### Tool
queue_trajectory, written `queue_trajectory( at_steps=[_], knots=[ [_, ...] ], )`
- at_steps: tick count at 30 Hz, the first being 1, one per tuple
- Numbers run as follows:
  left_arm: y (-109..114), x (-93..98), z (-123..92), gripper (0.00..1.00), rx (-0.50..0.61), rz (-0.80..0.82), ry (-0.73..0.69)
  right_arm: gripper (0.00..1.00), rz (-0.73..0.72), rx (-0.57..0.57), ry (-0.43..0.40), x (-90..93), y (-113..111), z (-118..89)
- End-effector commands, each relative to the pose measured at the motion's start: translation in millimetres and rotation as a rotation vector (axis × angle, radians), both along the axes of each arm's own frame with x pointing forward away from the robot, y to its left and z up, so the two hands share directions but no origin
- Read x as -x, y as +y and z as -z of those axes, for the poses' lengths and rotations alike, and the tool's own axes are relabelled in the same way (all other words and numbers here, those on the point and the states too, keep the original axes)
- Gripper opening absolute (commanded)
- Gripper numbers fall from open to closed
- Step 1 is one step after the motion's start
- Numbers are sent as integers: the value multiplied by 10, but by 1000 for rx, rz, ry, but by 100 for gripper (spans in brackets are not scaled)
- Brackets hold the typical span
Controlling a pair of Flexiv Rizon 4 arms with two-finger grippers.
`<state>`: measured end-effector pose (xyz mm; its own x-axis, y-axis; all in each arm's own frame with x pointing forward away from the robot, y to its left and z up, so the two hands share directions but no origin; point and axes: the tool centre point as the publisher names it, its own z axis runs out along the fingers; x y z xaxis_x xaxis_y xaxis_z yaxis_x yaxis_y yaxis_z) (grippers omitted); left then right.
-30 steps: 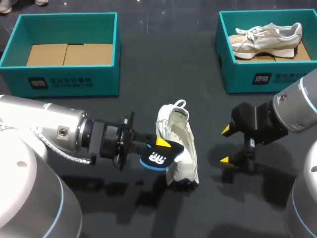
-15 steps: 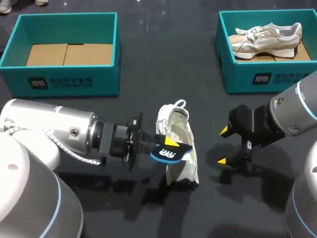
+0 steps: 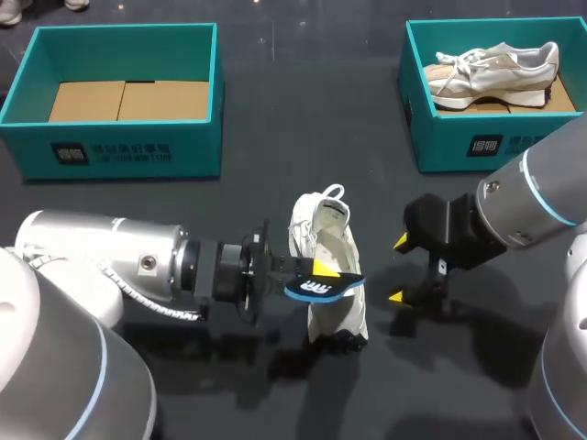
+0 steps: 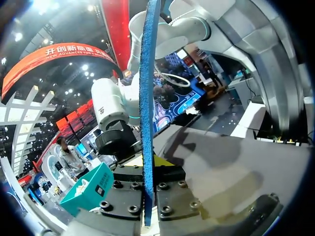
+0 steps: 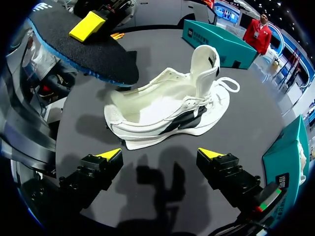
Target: Take the shoe out of the shoebox, open the shoe tongue, remove and reinsert the insole, then place the shoe into the shoebox
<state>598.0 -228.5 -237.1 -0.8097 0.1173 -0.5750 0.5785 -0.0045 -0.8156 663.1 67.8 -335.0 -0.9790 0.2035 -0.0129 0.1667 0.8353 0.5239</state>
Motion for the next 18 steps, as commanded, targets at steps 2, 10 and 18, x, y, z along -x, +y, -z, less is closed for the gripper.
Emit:
queue_trajectory(
  at_steps=[2, 10, 18],
  knots=[
    [-54, -7, 37, 0, 8, -22, -13, 100, -7, 5, 9, -28, 126, 65],
    [-73, -33, 43, 0, 19, -36, -24, 100, -15, -9, 29, 41, 204, 115],
    [-65, -31, 58, 0, 22, -46, -24, 100, -23, -15, 39, 77, 269, 143]
  ],
)
